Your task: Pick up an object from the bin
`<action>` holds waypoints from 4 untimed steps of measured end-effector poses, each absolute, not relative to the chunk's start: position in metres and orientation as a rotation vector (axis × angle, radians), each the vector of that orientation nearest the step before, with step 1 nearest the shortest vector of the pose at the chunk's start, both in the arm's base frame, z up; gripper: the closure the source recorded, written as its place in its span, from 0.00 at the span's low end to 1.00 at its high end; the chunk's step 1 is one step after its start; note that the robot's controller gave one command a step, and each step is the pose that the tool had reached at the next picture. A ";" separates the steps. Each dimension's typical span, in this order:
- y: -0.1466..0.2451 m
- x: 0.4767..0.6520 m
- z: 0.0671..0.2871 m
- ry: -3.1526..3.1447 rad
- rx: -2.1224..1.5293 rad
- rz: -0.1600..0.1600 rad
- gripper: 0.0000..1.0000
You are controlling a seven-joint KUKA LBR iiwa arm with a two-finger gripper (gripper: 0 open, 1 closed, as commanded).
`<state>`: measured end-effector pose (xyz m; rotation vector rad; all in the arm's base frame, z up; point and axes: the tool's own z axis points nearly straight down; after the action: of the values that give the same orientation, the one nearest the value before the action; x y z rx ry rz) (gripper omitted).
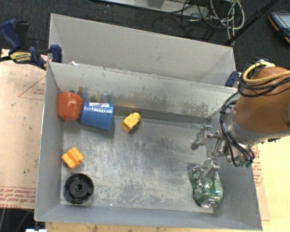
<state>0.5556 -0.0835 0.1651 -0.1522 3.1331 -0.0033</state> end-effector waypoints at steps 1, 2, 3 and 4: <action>-0.083 0.528 0.142 3.099 -0.532 0.004 0.00; -0.085 0.524 0.142 3.099 -0.528 0.003 0.00; -0.092 0.524 0.114 3.102 -0.479 -0.001 0.00; -0.117 0.527 0.100 2.997 -0.930 0.006 0.00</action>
Offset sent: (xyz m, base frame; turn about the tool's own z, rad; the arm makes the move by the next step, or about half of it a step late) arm -0.0398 -0.0568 -0.0418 -0.2575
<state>0.5270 -0.1172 0.1004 -0.9304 2.9975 0.0059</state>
